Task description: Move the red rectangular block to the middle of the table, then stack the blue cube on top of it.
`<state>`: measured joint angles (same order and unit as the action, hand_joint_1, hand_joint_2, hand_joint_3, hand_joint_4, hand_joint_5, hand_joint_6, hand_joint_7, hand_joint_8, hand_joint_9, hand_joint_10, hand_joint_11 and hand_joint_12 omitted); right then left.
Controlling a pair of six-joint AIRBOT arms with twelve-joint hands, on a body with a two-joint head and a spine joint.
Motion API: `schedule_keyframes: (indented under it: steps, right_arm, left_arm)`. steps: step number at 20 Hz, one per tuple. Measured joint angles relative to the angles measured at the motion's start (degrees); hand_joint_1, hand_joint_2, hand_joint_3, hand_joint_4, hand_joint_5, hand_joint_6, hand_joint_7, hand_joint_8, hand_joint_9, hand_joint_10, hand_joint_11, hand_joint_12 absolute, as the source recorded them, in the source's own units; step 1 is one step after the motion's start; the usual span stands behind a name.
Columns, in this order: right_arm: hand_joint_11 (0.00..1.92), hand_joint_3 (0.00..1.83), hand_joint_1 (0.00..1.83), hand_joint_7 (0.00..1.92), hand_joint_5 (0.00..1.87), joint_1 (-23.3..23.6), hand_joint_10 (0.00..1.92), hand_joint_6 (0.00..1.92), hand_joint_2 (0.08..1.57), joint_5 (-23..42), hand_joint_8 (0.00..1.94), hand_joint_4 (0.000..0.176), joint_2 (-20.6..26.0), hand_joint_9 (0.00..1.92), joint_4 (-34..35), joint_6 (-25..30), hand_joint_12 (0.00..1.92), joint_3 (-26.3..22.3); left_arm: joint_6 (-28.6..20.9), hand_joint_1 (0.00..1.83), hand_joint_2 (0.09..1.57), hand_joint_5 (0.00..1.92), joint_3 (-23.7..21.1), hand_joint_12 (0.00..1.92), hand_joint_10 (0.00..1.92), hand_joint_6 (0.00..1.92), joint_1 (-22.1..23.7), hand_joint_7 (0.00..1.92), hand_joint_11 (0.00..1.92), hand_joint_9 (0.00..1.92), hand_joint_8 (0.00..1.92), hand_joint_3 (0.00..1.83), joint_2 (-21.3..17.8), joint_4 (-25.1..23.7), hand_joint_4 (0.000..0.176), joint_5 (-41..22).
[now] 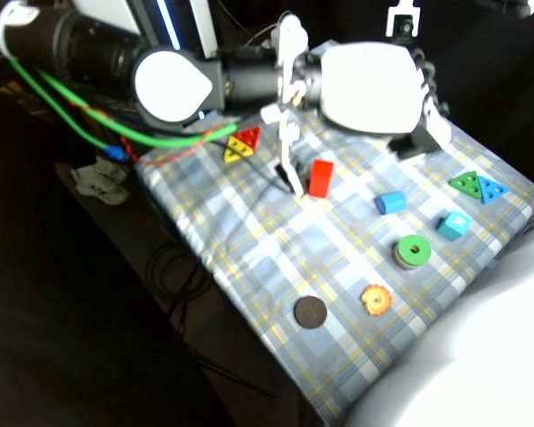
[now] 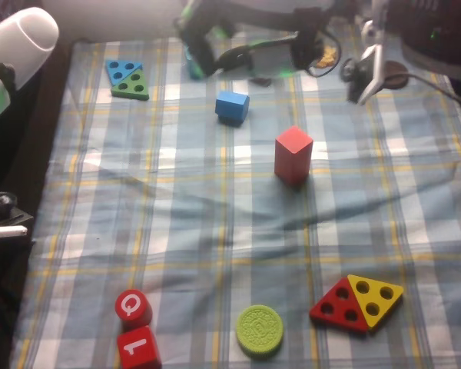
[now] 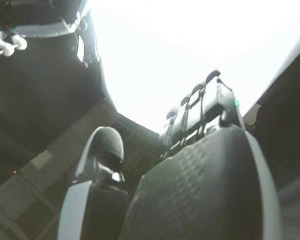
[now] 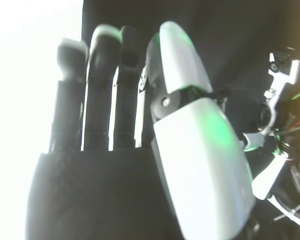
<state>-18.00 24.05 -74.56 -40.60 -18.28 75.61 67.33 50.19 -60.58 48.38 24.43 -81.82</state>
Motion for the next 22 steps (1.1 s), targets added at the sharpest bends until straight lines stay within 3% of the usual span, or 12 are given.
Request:
schedule_keyframes:
  steps: [3,4,5,7,8,9,10,11,14,16,17,22]
  right_arm:
    - [0.00,0.00,0.86,0.33,0.48,-0.3,1.14,1.72,1.41,2.9,0.80,0.000,1.4,0.09,-0.7,1.9,1.68,-0.1]
    - [0.08,0.00,1.06,0.39,0.30,-0.9,1.26,0.93,1.25,3.1,0.71,0.000,1.9,0.17,-0.5,1.9,1.87,0.2]
    - [0.12,0.00,0.95,0.44,0.51,-1.6,1.30,1.46,1.34,2.8,0.65,0.000,2.0,0.20,-0.6,1.9,1.91,1.0]
    - [0.00,0.00,1.04,0.30,0.11,-1.6,0.54,0.33,1.08,0.7,0.16,0.100,2.0,0.17,-1.1,1.9,1.17,1.9]
    - [0.00,0.00,0.96,0.21,0.06,-1.6,0.37,0.16,1.07,-0.2,0.05,0.138,2.0,0.12,-1.1,1.8,0.89,2.5]
    - [0.00,0.00,0.96,0.21,0.06,-1.6,0.37,0.16,1.07,-0.7,0.05,0.138,1.9,0.12,-1.3,1.8,0.89,3.2]
    - [0.00,0.00,1.01,0.05,0.10,-1.6,0.04,0.05,1.03,-1.8,0.01,0.174,2.0,0.02,-1.7,1.9,0.41,3.8]
    - [0.00,0.00,0.99,0.01,0.07,-1.6,0.01,0.02,1.03,-3.4,0.00,0.152,2.0,0.00,-3.3,1.8,0.08,4.3]
    - [0.00,0.00,1.04,0.03,0.04,-1.6,0.00,0.01,1.05,-9.5,0.01,0.092,0.4,0.00,-7.1,-0.2,0.00,5.7]
    - [0.00,0.00,1.04,0.04,0.04,-1.6,0.01,0.01,1.03,-14.1,0.01,0.091,-1.7,0.02,-7.0,-4.6,0.00,6.5]
    - [0.01,0.00,1.02,0.02,0.02,-1.6,0.00,0.00,1.03,-15.6,0.00,0.125,-2.6,0.01,-7.0,-5.8,0.00,6.8]
    - [0.00,0.01,1.02,0.05,0.05,-1.6,0.00,0.00,1.01,-19.0,0.00,0.081,-4.9,0.05,-6.8,-9.0,0.34,7.4]
  left_arm:
    - [-0.5,0.49,1.44,0.01,0.5,0.00,0.00,0.00,0.0,0.00,0.00,0.00,0.00,0.00,0.0,0.2,0.073,0.6]
    - [-0.7,0.50,1.45,0.01,0.7,0.00,0.00,0.00,0.0,0.00,0.00,0.00,0.00,0.00,0.0,0.3,0.066,0.9]
    - [-0.8,0.50,1.45,0.01,0.7,0.00,0.00,0.00,0.0,0.00,0.00,0.00,0.00,0.00,0.1,0.5,0.068,1.4]
    - [-0.9,0.51,1.45,0.00,0.7,0.00,0.00,0.00,0.0,0.00,0.00,0.00,0.00,0.00,0.3,0.0,0.062,1.7]
    - [-0.9,0.47,1.45,0.00,0.7,0.00,0.00,0.00,0.0,0.00,0.00,0.00,0.00,0.00,0.5,0.0,0.071,2.0]
    - [-0.9,0.47,1.45,0.00,0.7,0.00,0.00,0.00,0.0,0.00,0.00,0.00,0.00,0.00,0.5,0.0,0.071,2.3]
    - [-0.9,0.46,1.45,0.00,0.7,0.00,0.00,0.00,0.0,0.00,0.00,0.00,0.00,0.00,0.5,0.1,0.067,2.4]
    - [-0.9,0.44,1.46,0.00,0.7,0.00,0.00,0.00,0.0,0.00,0.00,0.00,0.00,0.01,0.5,0.3,0.071,2.4]
    - [-0.9,0.46,1.46,0.00,0.7,0.00,0.00,0.00,0.0,0.00,0.00,0.00,0.00,0.00,0.5,0.9,0.065,1.7]
    - [-0.9,0.50,1.46,0.00,0.7,0.00,0.00,0.00,0.0,0.00,0.00,0.00,0.00,0.00,0.5,0.9,0.047,1.2]
    - [-0.9,0.52,1.46,0.00,0.7,0.00,0.00,0.00,0.0,0.00,0.00,0.00,0.00,0.00,0.5,0.9,0.034,1.2]
    - [-0.9,0.50,1.45,0.00,0.3,0.00,0.00,0.00,0.0,0.00,0.00,0.00,0.00,0.00,0.4,0.3,0.021,0.1]
